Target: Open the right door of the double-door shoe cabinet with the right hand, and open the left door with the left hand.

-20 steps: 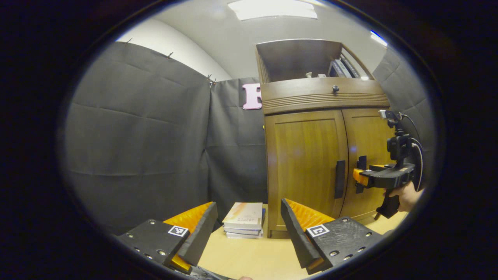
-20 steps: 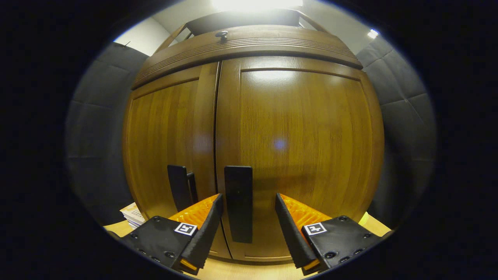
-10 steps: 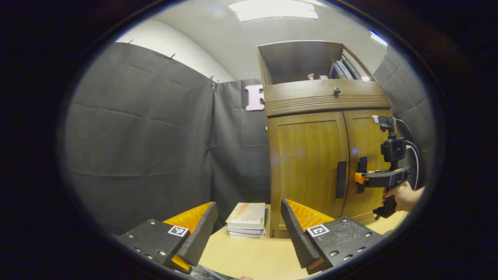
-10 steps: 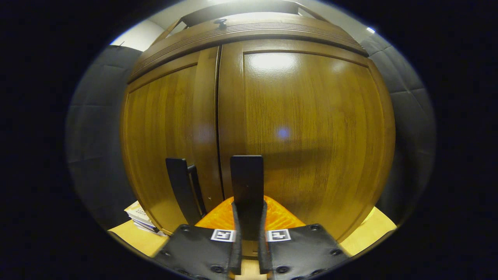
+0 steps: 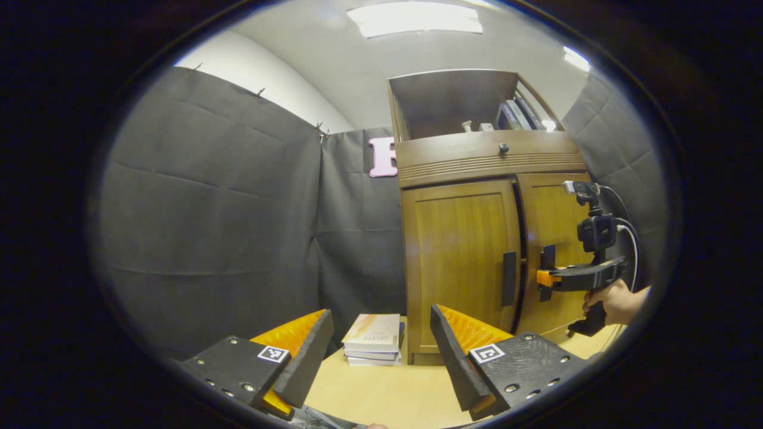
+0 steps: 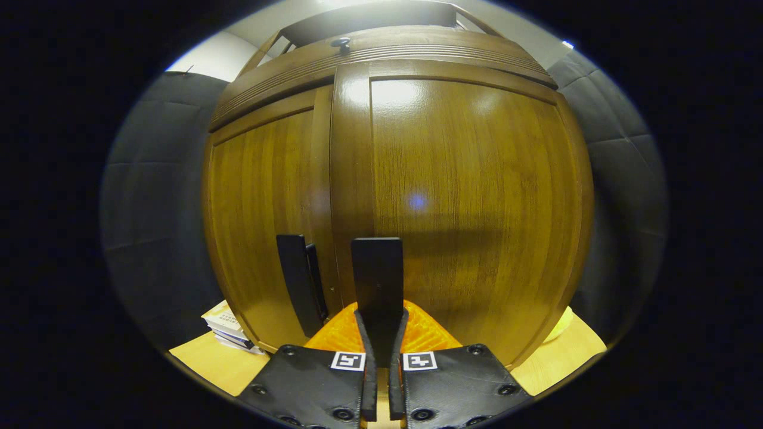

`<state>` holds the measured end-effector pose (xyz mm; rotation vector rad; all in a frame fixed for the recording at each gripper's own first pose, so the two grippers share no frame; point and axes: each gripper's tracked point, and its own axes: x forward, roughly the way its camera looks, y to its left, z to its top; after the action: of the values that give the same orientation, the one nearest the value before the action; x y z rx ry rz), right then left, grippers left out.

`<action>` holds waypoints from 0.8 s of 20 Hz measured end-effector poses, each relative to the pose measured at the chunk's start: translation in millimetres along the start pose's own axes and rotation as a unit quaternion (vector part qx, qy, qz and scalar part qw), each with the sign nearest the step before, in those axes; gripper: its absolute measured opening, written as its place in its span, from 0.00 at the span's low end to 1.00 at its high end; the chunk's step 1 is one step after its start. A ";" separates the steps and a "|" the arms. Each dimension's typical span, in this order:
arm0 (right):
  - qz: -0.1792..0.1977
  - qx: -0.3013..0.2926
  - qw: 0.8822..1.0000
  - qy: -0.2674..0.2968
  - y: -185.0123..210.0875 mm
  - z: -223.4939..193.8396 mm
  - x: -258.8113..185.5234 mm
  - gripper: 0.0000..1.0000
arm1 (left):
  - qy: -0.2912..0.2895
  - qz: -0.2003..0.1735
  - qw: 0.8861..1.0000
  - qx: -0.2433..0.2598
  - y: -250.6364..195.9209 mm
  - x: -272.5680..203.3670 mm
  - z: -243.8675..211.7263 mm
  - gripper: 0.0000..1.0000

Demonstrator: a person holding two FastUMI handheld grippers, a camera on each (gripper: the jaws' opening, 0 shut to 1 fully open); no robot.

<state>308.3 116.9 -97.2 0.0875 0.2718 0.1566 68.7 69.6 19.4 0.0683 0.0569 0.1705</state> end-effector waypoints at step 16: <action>0.033 -0.003 0.999 0.001 0.2 20.5 -17.3 0.06 | -0.008 -0.047 0.999 -0.001 -14.2 -15.0 20.1 0.92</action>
<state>297.4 112.9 -73.0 0.0904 0.2708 0.2223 57.6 51.8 39.1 0.0649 0.0432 0.0750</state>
